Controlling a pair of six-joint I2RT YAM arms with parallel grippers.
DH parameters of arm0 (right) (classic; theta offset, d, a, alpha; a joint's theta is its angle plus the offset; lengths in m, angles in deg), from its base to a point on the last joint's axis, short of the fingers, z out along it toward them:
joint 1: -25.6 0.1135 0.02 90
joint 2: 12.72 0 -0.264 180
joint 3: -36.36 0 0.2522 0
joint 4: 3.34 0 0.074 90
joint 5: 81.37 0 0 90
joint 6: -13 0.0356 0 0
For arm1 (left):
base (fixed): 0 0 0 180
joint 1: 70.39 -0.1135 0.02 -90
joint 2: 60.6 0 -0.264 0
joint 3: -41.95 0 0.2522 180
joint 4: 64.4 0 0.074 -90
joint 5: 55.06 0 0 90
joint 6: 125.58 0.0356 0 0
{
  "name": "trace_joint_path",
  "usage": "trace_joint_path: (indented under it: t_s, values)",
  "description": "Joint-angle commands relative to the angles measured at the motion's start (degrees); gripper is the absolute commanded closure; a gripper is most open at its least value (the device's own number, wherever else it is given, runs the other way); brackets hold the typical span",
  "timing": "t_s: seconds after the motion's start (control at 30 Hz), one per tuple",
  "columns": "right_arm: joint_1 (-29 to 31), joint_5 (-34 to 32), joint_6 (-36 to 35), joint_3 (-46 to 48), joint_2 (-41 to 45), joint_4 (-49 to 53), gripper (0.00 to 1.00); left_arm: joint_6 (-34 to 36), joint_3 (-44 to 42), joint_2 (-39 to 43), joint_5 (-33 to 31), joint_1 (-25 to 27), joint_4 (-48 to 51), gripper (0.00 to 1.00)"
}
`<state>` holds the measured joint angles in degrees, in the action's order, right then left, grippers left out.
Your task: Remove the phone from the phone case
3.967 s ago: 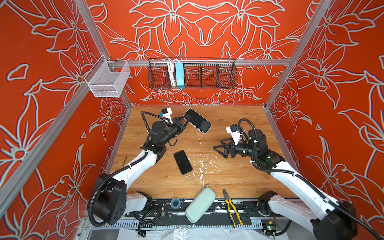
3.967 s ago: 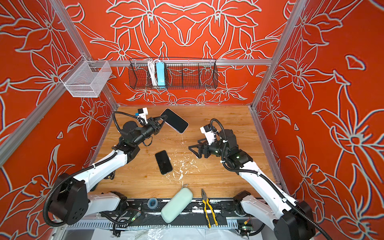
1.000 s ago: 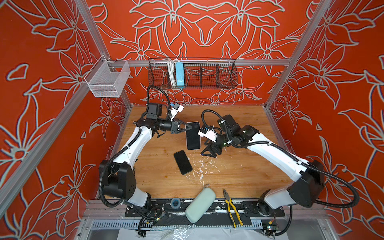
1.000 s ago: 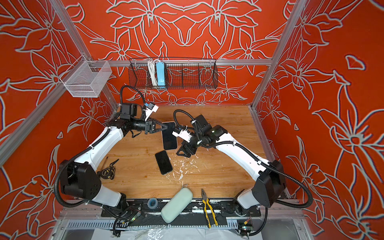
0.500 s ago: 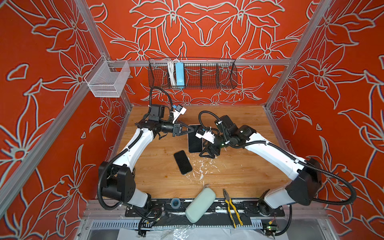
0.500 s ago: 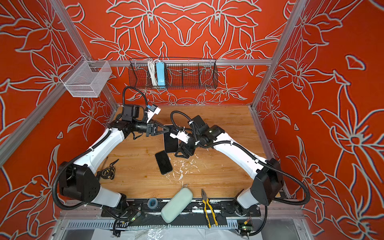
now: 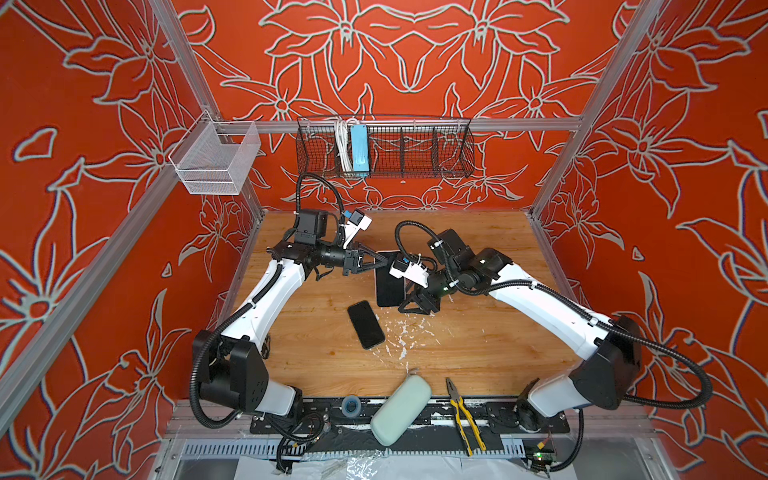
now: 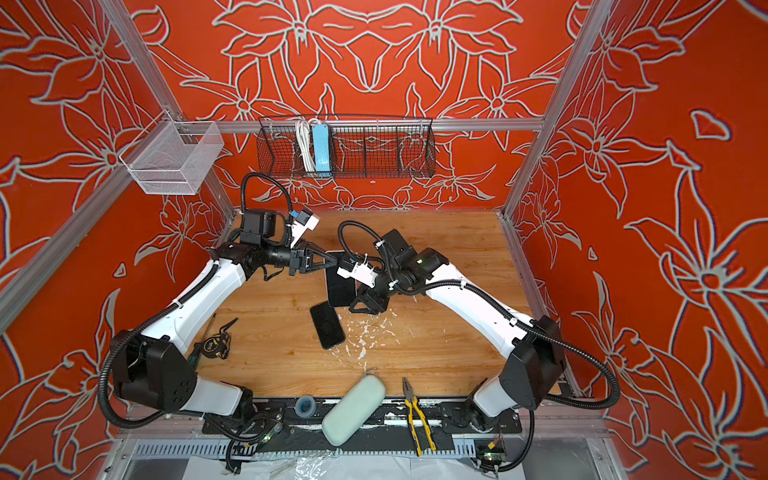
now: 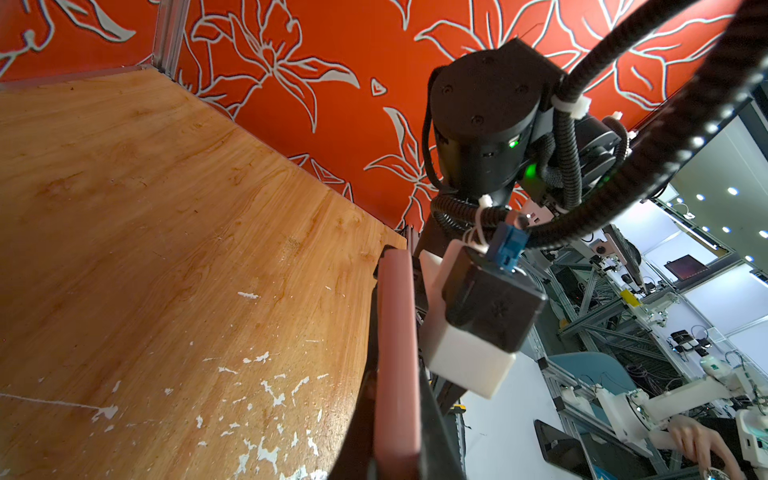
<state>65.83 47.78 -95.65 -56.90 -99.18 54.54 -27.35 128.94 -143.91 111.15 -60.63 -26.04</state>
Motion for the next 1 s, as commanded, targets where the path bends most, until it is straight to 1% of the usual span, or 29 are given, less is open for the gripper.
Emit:
trace_joint_path:
  t_s: [0.0,0.13,0.23,0.3,0.47,0.67,0.97]
  values:
    - [0.4,3.3,-1.8,-1.5,0.2,2.1,0.53,1.9,0.1,1.1,3.3,0.3,-0.3,1.00]
    - [0.6,3.8,-1.7,-1.3,0.3,2.2,0.58,1.8,0.1,1.1,3.7,0.3,-0.4,1.00]
    - [0.8,4.5,-1.6,-1.2,0.3,2.2,0.64,1.8,0.1,1.1,3.8,0.3,-0.5,1.00]
    - [1.0,5.0,-1.3,-1.2,0.3,1.9,0.70,1.9,0.1,1.1,3.9,0.2,-0.5,1.00]
    - [1.6,5.6,-0.8,-1.2,0.9,1.5,0.77,2.0,0.0,0.7,4.7,0.3,-0.9,1.00]
    - [3.0,6.4,0.5,-0.7,1.2,0.0,0.82,2.1,0.3,-1.0,6.3,0.3,-1.7,1.00]
    - [5.3,6.1,2.8,0.0,1.1,-4.5,0.83,3.1,0.7,-2.9,7.0,0.7,-2.1,1.00]
